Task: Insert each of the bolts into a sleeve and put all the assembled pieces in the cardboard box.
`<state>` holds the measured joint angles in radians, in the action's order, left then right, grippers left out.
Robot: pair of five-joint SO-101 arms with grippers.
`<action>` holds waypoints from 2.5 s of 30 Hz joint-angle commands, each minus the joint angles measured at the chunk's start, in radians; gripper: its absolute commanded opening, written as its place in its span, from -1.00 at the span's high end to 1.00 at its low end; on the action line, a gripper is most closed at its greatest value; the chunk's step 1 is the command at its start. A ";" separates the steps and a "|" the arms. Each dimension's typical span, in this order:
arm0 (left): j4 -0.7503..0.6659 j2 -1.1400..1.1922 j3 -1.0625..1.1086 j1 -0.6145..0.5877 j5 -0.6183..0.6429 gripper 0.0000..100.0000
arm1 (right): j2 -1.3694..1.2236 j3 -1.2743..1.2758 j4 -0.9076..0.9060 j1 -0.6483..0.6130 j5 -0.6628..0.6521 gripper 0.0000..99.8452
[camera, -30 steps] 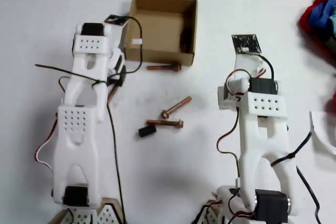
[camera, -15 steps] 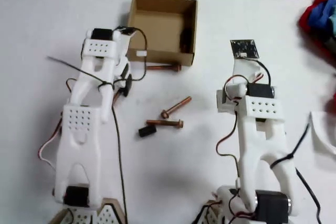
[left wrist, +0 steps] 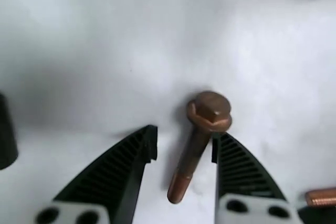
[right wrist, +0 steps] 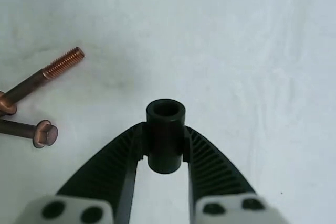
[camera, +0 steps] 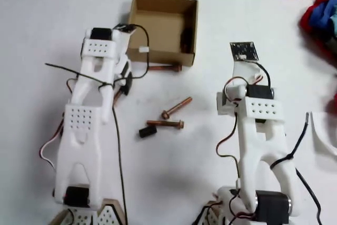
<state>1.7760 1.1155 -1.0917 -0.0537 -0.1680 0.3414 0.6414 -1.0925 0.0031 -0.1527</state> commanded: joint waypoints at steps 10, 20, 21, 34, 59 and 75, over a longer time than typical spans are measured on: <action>0.002 0.058 -0.042 0.021 -0.003 0.75 | 0.044 -0.008 0.015 -0.007 0.012 0.96; 0.008 0.014 -0.042 0.095 -0.003 0.95 | 0.042 0.028 0.053 -0.007 0.011 0.96; 0.009 -0.011 -0.042 0.097 -0.003 0.95 | 0.044 0.044 0.073 -0.007 0.011 0.96; 0.002 -0.640 0.292 0.135 0.011 0.95 | 0.213 0.273 0.259 -0.125 0.006 0.96; -0.862 -1.672 1.445 0.250 0.368 0.95 | 0.444 0.621 0.725 -0.398 0.009 0.96; -0.934 -1.668 1.437 0.321 0.482 0.95 | 0.746 0.647 0.817 -0.447 0.031 0.96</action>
<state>0.9045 -0.5140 0.3751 0.2271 0.3107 1.0365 1.2935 -0.2992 -0.4281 -0.1435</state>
